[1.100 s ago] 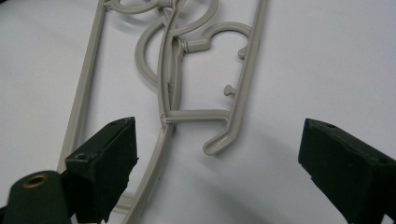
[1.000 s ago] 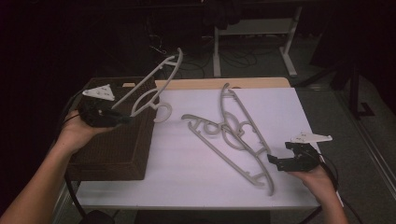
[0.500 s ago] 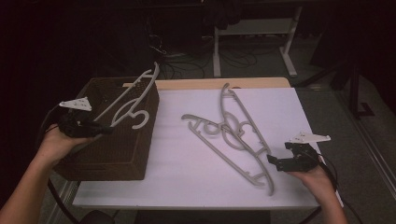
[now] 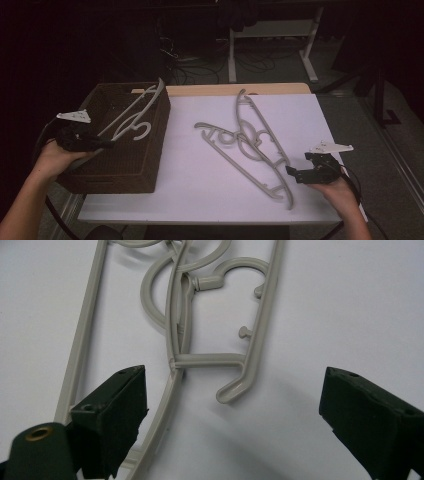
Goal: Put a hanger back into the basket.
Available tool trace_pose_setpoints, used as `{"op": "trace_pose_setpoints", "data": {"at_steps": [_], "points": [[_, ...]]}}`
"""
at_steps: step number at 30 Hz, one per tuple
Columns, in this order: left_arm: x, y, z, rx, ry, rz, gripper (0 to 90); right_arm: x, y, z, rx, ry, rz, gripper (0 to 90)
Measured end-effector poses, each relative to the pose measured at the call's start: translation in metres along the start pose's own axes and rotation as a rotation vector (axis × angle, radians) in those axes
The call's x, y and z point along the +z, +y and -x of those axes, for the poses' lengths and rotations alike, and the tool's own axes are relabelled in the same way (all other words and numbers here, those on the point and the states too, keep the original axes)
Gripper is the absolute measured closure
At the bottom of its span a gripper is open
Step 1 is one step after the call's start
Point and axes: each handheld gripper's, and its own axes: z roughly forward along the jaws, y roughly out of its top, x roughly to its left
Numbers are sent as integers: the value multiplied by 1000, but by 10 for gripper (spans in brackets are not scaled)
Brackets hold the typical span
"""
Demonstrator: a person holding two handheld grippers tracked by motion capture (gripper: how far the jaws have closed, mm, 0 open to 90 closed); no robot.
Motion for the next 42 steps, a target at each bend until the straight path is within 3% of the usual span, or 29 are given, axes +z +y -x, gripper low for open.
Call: {"op": "trace_pose_setpoints", "data": {"at_steps": [13, 28, 30, 33, 42], "points": [[-2, -2, -2, -42, 8, 16, 816, 0, 0, 0, -2, 1, 0, 117], [17, -11, -9, -96, 37, -85, 808, 0, 1, 1, -2, 3, 0, 117], [14, -10, -9, -97, 72, -50, 678, 0, 0, 1, -2, 4, -1, 117], [13, -9, -10, -106, 90, -49, 551, 0, 1, 0, -2, 4, 0, 117], [12, -1, -5, -103, 71, 11, 389, 0, 1, 0, -1, 5, 1, 117]]}}
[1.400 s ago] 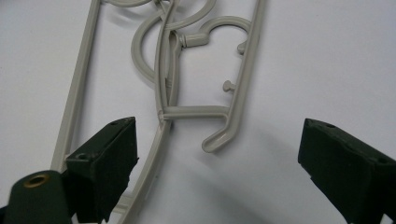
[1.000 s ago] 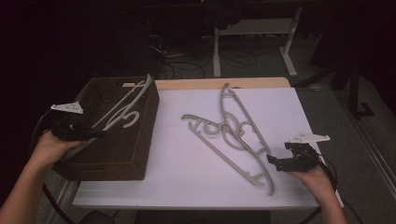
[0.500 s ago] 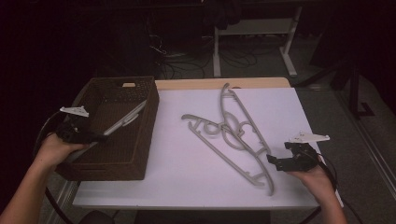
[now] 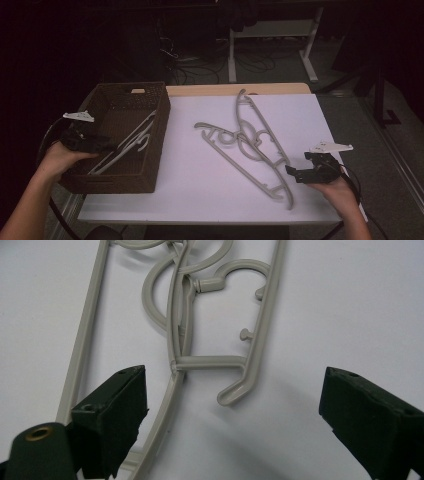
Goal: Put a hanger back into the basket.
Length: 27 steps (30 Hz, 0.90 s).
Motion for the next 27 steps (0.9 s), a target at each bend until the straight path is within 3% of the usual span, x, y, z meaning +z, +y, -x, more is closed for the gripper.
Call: {"op": "trace_pose_setpoints", "data": {"at_steps": [8, 21, 27], "points": [[-6, 22, 18, 24, -50, 89, 285, 1, 4, 0, 1, 6, 5, 117], [15, 71, 76, 101, -186, 212, 214, -2, 5, -2, 0, 10, 12, 117], [31, 89, 107, 140, -253, 227, 192, -2, 4, -2, -8, 17, 10, 117]]}}
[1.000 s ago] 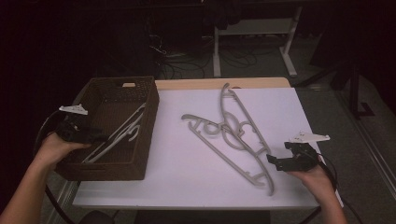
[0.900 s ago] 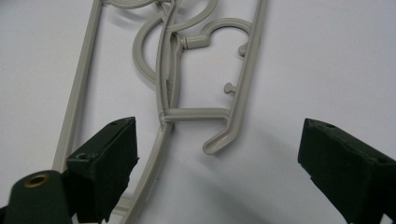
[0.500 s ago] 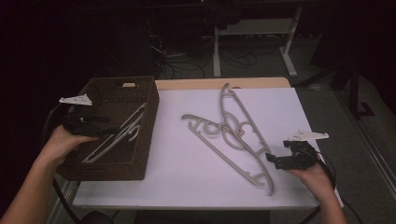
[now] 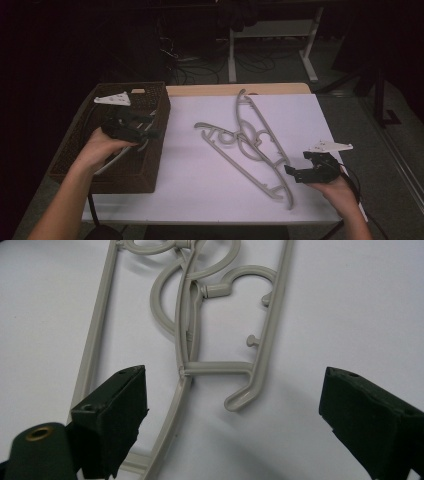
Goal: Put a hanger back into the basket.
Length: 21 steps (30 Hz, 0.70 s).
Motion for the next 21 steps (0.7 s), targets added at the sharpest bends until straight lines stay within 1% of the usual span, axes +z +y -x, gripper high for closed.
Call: {"op": "trace_pose_setpoints", "data": {"at_steps": [7, 13, 16, 21], "points": [[28, 8, 17, 18, -53, -10, 182, 1, 1, 0, -7, 5, 1, 117], [53, 10, 32, 33, -81, -12, 172, 1, 1, -1, -10, 7, 0, 117], [67, 9, 40, 46, -100, -12, 170, 2, 2, -1, -7, 8, -3, 117], [89, -2, 52, 53, -97, -24, 164, 4, 7, -3, 12, 15, -10, 131]]}}
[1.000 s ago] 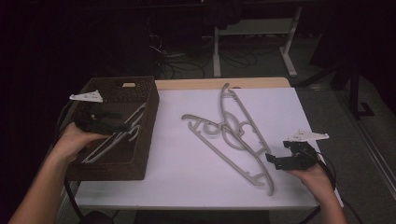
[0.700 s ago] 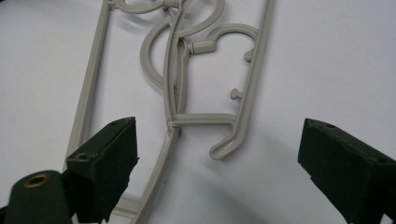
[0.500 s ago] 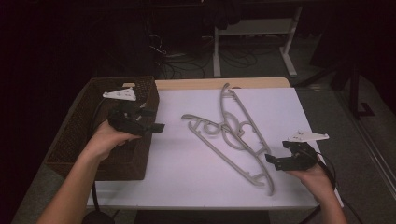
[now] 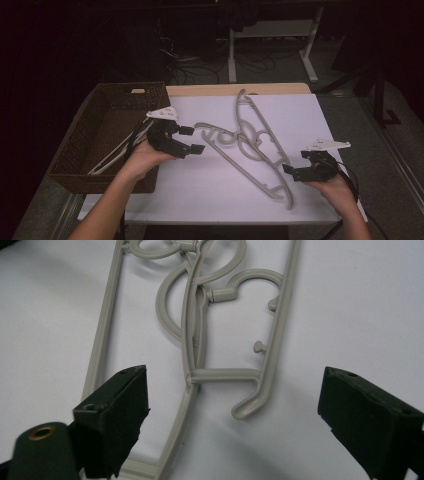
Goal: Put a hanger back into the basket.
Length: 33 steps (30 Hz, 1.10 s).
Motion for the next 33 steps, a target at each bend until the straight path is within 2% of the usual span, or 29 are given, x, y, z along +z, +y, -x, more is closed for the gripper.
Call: {"op": "trace_pose_setpoints", "data": {"at_steps": [10, 15, 18, 25, 28, 29, 33], "points": [[35, -33, 13, 15, 4, -26, 128, 14, 20, -7, 18, 34, -33, 187], [48, -56, 17, 42, 25, -54, 113, 34, 35, -16, 0, 49, -68, 231], [52, -68, 16, 22, 23, -56, 113, 48, 44, -19, -13, 57, -89, 259], [61, -82, 11, 3, 24, -63, 113, 82, 63, -27, -45, 77, -123, 419], [63, -84, 9, 4, 29, -67, 113, 92, 68, -29, -61, 76, -143, 466], [63, -84, 9, 2, 28, -67, 114, 101, 71, -30, -76, 70, -161, 523], [64, -87, 6, -4, 32, -69, 119, 113, 72, -31, -96, 54, -192, 613]]}}
